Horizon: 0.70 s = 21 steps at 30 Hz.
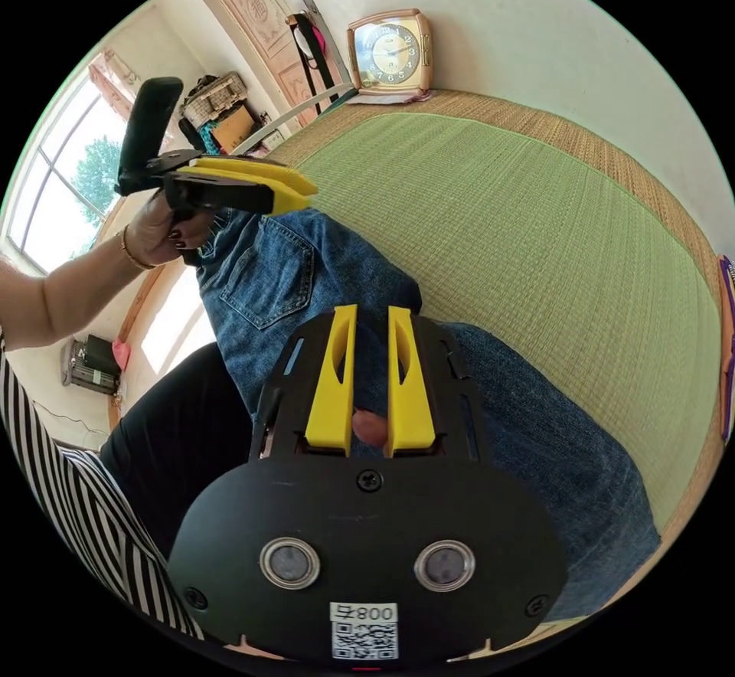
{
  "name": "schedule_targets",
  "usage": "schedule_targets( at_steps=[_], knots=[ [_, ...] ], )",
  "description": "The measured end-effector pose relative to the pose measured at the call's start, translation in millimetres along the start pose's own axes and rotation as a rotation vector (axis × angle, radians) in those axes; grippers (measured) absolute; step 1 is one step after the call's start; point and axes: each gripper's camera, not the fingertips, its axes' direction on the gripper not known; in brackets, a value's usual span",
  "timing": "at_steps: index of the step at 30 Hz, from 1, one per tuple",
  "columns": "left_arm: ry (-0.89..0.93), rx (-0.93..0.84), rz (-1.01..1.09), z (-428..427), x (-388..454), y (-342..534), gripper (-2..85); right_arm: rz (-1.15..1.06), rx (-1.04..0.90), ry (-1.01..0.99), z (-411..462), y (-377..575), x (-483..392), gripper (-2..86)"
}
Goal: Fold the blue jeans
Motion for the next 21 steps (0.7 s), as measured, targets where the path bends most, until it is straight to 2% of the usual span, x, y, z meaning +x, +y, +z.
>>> schedule_targets(
  at_steps=[2, 7, 10, 17, 21],
  knots=[
    [0.056, -0.141, 0.051, 39.8, 1.4, -37.8, 8.1, -0.004, 0.011, 0.003, -0.2, 4.6, -4.0, 7.9],
    [0.125, -0.331, 0.101, 93.4, 5.9, -77.3, 4.6, -0.029, 0.025, 0.017, 0.1, 14.4, -10.6, 8.0],
    [0.130, -0.319, 0.120, 98.6, 15.3, -86.9, 1.2, -0.033, 0.031, 0.007, -0.3, 20.9, -10.7, 7.7],
    [0.123, -0.253, 0.087, 102.4, 47.8, -80.1, 0.2, 0.018, 0.126, -0.036, -34.9, 16.2, 19.8, 6.7],
    [0.090, -0.248, 0.079, 112.2, 64.0, -83.6, 0.5, -0.002, 0.002, -0.072, -11.2, -10.6, 44.6, 8.5]
  ],
)
